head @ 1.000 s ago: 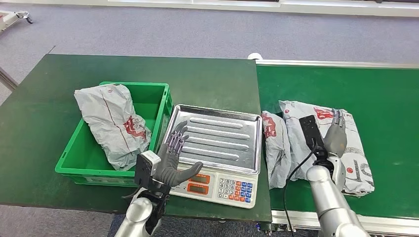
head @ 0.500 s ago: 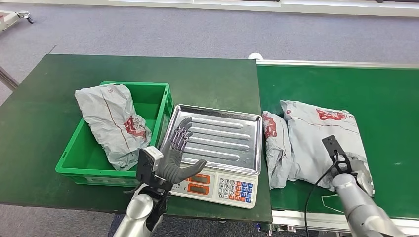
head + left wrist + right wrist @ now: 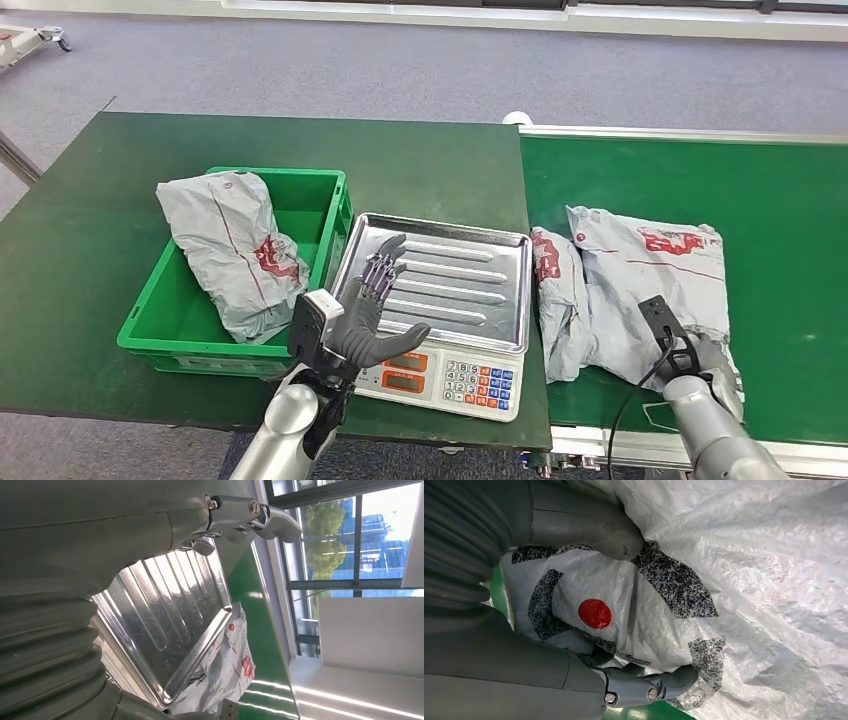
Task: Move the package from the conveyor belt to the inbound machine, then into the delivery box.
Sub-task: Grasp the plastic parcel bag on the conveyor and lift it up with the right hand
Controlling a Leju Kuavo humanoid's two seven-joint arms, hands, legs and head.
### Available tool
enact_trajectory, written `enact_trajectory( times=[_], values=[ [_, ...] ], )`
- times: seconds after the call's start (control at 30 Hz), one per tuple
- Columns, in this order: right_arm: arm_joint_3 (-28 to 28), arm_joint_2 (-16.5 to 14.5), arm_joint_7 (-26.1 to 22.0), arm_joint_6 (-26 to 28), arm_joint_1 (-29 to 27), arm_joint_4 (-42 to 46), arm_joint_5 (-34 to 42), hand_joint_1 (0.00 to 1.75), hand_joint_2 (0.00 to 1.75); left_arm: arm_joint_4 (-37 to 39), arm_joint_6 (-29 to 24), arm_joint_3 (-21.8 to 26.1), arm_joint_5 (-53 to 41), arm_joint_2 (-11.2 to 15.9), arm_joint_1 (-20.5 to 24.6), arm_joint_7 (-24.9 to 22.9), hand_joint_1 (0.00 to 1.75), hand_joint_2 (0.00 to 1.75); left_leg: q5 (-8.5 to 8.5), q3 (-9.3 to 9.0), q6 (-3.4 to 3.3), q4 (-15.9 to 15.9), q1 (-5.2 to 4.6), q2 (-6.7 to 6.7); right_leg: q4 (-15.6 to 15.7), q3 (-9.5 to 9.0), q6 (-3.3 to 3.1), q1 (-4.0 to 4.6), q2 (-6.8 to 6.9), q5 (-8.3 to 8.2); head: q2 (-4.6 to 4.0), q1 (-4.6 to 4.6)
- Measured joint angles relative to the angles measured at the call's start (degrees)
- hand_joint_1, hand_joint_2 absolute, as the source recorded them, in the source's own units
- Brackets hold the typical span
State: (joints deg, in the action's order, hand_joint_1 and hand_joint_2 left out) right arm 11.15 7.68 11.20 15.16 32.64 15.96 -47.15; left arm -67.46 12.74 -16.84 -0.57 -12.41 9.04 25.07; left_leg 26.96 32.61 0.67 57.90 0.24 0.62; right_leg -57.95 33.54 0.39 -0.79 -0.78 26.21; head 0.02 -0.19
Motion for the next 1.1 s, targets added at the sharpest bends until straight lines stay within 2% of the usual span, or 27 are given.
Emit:
enact_trajectory(
  times=[0.47,0.67,0.8,0.87,0.97,1.0,1.1],
  values=[
    [3.2,-1.2,-7.8,10.0,-0.6,0.0,-1.0,1.75,1.75,0.8,-0.9,-0.1,0.5,0.2,0.2,0.8,0.0,1.75,-0.01,-0.12,0.01,0.0,0.0,0.0,0.0,-0.13,0.0,0.01,0.0,-0.01,0.0,0.01],
    [6.8,-1.7,-17.8,15.6,-0.9,0.0,1.7,1.75,1.75,0.8,-1.7,-0.1,0.5,0.2,0.1,1.2,0.0,1.75,-0.01,0.06,0.01,0.0,0.0,0.0,0.0,0.02,0.0,-0.02,0.0,-0.01,0.0,0.01],
    [8.5,-2.0,-21.2,16.7,-0.8,0.0,2.9,1.75,1.75,0.8,-1.8,-0.1,0.5,0.3,0.1,1.4,0.0,1.75,-0.01,0.11,0.0,0.0,0.0,0.02,0.0,0.05,0.0,-0.05,0.01,-0.01,0.0,0.01],
    [9.7,-2.3,-27.0,17.7,-0.8,0.5,5.0,1.75,1.75,0.8,-1.9,-0.1,0.5,0.3,0.0,1.5,0.0,1.75,-0.02,0.18,0.0,0.0,0.0,0.05,0.0,0.07,0.0,-0.07,0.05,-0.02,0.0,0.01],
    [11.1,-3.4,-38.3,18.4,-0.5,3.6,8.2,1.75,1.75,0.8,-2.2,-0.1,0.4,0.3,0.0,1.9,0.0,1.75,-0.02,0.24,-0.01,0.0,0.0,0.05,0.0,0.14,0.01,-0.08,0.07,-0.03,0.0,0.01],
    [11.2,-4.0,-40.4,18.0,-0.5,5.5,8.9,1.75,1.75,0.8,-2.4,-0.1,0.3,0.3,-0.1,2.0,0.0,1.75,-0.03,0.24,0.0,0.0,0.0,0.04,0.0,0.16,0.01,-0.08,0.06,-0.03,0.0,0.01],
    [10.3,-6.3,-39.9,15.5,-1.2,14.0,11.0,1.75,1.75,0.7,-2.6,0.0,-0.3,0.2,-0.4,2.3,0.0,1.75,-0.06,0.23,0.0,0.0,0.0,0.05,0.0,0.18,0.01,-0.07,0.07,-0.03,0.0,0.0]
  ],
)
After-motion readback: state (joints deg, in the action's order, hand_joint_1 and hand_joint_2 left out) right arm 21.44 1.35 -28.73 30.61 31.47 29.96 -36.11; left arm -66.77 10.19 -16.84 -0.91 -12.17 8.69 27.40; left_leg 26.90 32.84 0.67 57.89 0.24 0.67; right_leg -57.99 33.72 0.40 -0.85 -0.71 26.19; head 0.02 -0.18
